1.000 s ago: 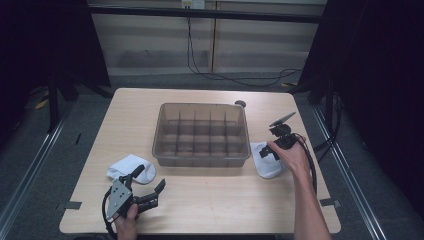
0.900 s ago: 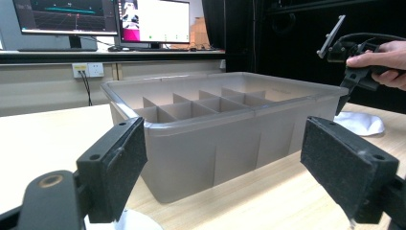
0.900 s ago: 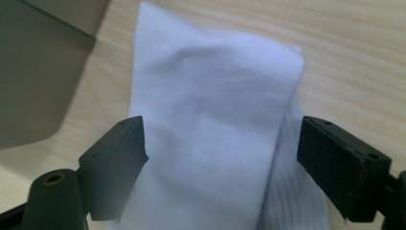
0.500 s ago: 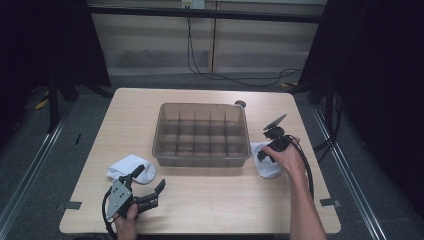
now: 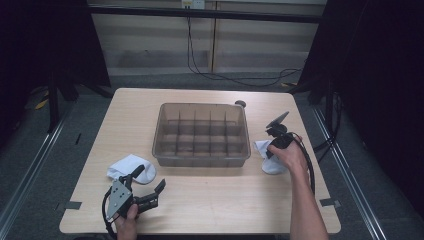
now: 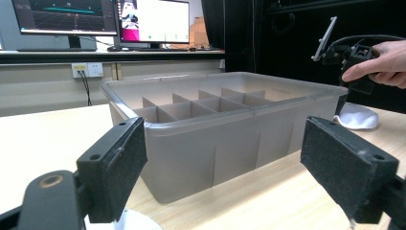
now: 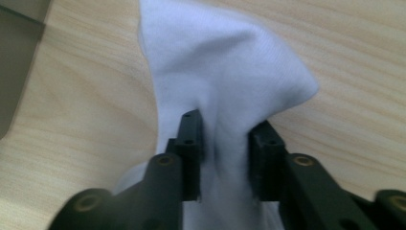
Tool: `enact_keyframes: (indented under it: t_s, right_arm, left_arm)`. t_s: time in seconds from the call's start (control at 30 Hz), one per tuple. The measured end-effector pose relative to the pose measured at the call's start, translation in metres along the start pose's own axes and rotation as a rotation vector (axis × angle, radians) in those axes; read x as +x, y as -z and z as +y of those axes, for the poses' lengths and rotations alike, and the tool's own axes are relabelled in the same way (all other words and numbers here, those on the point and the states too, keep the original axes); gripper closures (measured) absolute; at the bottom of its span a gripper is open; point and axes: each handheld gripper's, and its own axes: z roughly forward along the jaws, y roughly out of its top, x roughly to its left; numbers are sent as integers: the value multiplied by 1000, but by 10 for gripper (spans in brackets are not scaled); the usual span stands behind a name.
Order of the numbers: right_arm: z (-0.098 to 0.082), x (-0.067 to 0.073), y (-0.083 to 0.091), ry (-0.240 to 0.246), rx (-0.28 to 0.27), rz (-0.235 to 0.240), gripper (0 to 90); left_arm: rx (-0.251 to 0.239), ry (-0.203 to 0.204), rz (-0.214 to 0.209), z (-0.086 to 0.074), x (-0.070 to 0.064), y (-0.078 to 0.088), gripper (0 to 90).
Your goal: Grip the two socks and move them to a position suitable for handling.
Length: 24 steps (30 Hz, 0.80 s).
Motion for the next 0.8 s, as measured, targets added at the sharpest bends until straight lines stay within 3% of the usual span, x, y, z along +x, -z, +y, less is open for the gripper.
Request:
enact_keyframes:
  t_s: [0.37,0.53,0.8]
  right_arm:
    - [-6,-4,6,-12,-13,48,794]
    - [-12,-6,20,-19,-64,73,795]
    - [-22,-7,30,-13,-89,88,795]
  left_arm:
    - [-2,6,-4,0,0,0,157]
    - [0,8,-3,0,0,0,157]
    - [-2,7,-1,0,0,0,157]
